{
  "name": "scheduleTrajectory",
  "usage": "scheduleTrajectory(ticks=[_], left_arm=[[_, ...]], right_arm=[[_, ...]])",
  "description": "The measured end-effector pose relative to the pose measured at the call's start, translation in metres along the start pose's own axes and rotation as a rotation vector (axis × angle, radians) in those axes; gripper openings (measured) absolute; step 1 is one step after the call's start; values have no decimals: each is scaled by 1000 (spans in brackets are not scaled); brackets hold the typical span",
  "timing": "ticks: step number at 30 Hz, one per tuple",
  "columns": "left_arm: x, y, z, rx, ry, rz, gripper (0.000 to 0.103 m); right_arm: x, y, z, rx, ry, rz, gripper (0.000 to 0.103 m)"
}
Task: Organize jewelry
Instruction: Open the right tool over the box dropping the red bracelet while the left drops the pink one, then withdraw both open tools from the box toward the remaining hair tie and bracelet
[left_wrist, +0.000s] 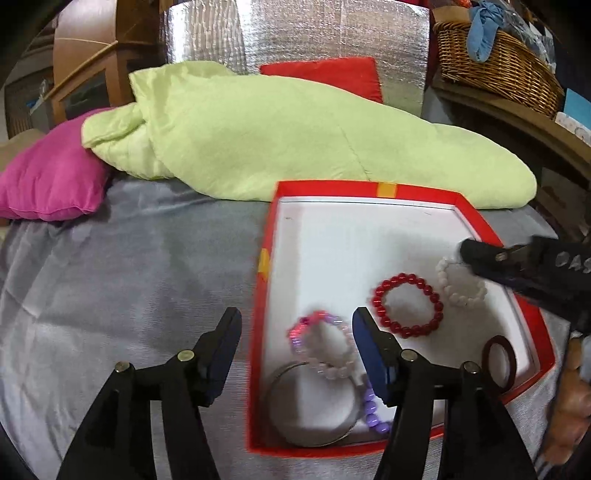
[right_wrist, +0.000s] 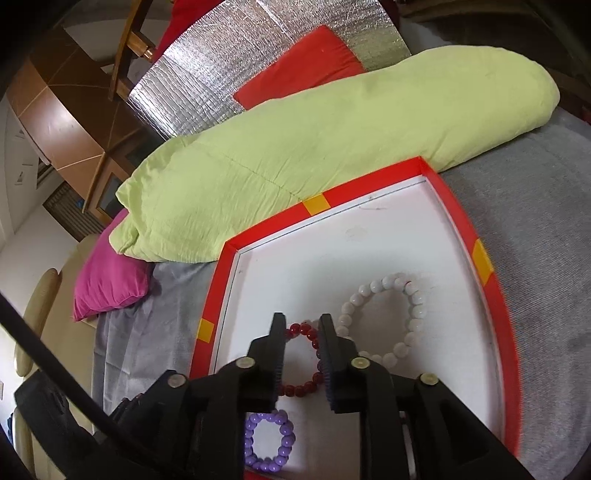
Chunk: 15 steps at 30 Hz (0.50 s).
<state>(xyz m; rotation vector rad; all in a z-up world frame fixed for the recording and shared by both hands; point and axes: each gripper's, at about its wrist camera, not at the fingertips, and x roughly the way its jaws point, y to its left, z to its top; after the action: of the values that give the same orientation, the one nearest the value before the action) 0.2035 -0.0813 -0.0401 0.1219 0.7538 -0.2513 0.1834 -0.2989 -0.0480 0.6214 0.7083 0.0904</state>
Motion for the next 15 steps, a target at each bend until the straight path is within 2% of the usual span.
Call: scheduleTrajectory(ticks=[9,15], left_arm=[[-26,34,-4,-90,-29,80,68],[-38,36,-16,-59,-10,133,68]], right_arm=[[-41,-22,9,48,-56,-28,32],[-55,-20,0,20,-35,-47,32]])
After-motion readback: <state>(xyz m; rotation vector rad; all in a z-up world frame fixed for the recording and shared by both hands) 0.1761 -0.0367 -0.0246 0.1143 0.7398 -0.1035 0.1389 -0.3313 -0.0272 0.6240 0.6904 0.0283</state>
